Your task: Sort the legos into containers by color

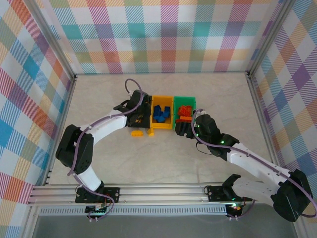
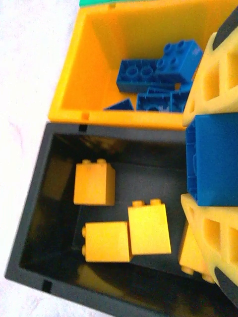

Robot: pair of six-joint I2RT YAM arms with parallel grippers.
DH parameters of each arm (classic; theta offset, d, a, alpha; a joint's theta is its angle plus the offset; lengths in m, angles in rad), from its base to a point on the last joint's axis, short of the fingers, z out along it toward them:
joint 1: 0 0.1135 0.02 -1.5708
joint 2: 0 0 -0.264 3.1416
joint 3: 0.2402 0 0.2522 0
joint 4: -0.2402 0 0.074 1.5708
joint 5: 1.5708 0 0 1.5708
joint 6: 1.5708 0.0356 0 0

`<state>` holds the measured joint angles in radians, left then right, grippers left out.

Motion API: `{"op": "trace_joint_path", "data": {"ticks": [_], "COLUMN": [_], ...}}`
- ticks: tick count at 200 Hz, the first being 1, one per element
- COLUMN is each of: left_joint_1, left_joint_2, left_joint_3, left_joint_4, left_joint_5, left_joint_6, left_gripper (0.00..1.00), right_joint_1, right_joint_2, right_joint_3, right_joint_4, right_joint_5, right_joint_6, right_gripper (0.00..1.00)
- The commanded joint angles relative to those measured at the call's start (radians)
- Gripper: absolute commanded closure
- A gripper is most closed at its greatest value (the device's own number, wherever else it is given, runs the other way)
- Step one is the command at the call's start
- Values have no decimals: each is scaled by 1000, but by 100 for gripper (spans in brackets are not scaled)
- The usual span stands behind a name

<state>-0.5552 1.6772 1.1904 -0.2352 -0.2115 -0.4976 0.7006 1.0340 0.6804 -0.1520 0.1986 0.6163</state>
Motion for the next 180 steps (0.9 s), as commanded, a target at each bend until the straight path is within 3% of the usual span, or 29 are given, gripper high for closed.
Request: {"op": "trace_joint_path", "data": {"ticks": [1,43,74,87,139,149,158,180], "left_joint_1": [-30,-69,-71,-78,-91,-91,-91,-92], "left_joint_2": [21,139,183,168,-162,-239,-311,-495], "left_joint_3": [82,193,250,253,-12,-87,-156,-325], "left_joint_4": [-13,-71,-76,-79,9,13,14,13], "left_joint_5": [44,37,40,37,21,16,4,-23], "left_joint_6": [36,51,56,55,25,14,-3,-45], "left_gripper": [66,63,32,26,14,6,0,0], "right_joint_1": [0,0,1,0,2,12,33,111], "right_joint_2": [-12,-6,-17,-17,41,76,114,225], "right_joint_3": [-15,-22,-18,-16,-23,-20,-18,12], "right_joint_4": [-12,-11,-24,-25,44,66,88,142], "right_joint_5": [18,18,19,17,-83,-109,-116,-107], "right_joint_6": [17,32,25,23,-16,-20,-20,-28], "right_gripper": [13,13,13,12,12,12,12,12]}}
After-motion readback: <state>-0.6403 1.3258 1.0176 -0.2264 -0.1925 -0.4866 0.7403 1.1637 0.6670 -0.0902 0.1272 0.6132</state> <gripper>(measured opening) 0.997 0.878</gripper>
